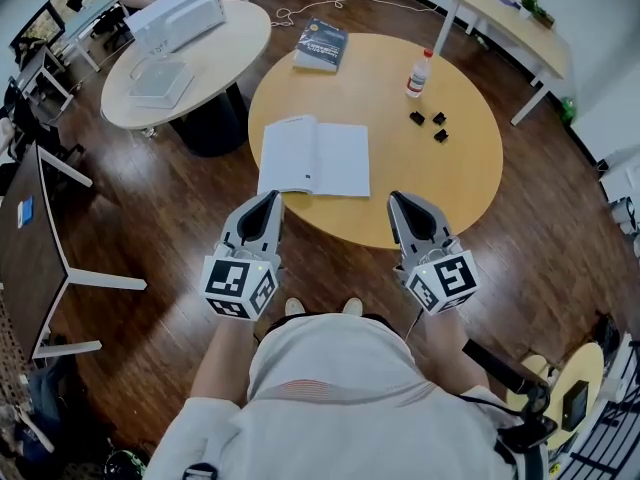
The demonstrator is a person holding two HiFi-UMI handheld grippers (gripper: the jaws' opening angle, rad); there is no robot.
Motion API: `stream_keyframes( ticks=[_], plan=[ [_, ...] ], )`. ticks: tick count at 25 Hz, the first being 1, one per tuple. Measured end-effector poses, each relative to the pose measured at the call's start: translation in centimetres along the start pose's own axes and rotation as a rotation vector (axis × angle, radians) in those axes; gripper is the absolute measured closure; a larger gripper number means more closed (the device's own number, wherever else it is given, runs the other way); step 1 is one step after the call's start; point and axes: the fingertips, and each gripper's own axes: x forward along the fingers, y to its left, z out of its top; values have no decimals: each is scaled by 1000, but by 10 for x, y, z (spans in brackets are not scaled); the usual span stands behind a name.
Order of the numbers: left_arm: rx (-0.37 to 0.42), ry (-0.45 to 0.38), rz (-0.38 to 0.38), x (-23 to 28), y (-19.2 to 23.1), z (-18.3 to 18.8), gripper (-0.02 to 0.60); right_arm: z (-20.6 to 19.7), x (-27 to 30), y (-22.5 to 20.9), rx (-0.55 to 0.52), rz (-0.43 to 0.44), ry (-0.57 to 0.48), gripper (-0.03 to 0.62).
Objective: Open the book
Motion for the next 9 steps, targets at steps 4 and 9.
stream_keyframes(
  ticks=[4, 9],
  plan=[
    [-2, 8, -24, 2, 4, -3, 572, -2, 4, 4, -7, -11, 7, 591],
    [-6, 9, -46, 2, 6, -2, 572, -1, 6, 8, -15, -22, 11, 591]
  ],
)
